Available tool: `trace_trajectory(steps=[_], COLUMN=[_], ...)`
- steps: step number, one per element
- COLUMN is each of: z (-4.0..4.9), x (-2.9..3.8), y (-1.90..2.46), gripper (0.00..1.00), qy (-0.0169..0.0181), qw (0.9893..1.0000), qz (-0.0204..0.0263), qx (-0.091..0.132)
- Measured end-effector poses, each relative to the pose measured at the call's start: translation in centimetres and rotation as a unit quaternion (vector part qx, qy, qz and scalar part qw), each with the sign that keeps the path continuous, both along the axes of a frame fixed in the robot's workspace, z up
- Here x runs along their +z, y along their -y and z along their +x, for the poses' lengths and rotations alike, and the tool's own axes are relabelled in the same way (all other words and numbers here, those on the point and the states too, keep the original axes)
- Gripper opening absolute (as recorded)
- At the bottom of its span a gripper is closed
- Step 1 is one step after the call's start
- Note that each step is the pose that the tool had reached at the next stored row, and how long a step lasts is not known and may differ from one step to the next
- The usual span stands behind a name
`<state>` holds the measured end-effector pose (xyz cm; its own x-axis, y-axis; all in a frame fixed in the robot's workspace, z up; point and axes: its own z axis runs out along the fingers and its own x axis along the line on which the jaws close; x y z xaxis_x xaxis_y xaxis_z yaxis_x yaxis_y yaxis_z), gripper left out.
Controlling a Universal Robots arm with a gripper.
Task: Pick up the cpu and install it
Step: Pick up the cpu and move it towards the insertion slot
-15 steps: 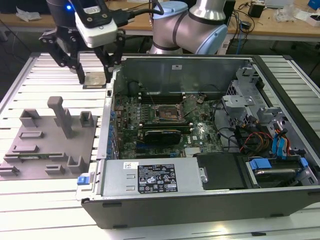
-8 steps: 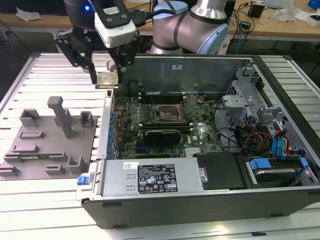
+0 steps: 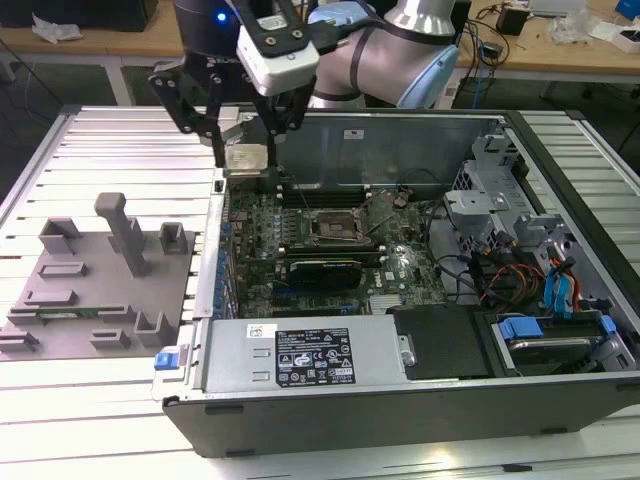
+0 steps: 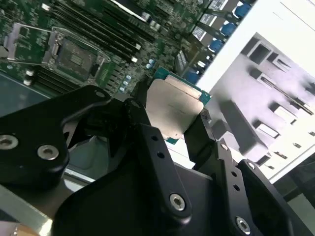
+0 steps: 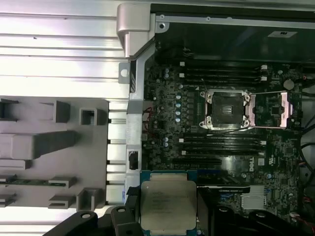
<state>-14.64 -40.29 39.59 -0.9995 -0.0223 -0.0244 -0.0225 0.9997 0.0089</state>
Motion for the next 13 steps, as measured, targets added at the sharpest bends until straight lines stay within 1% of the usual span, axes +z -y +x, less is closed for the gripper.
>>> trace_trajectory(steps=[5, 8, 13], z=[1.94, 2.89, 4.92], x=[0.00, 0.00, 0.00], y=[0.00, 0.00, 0.00], gripper=[0.55, 0.55, 0.55], qy=[0.0001, 0.0000, 0.0000], qw=[1.0000, 1.0000, 1.0000], qz=[0.0000, 0.0000, 0.0000], qx=[0.000, 0.000, 0.000])
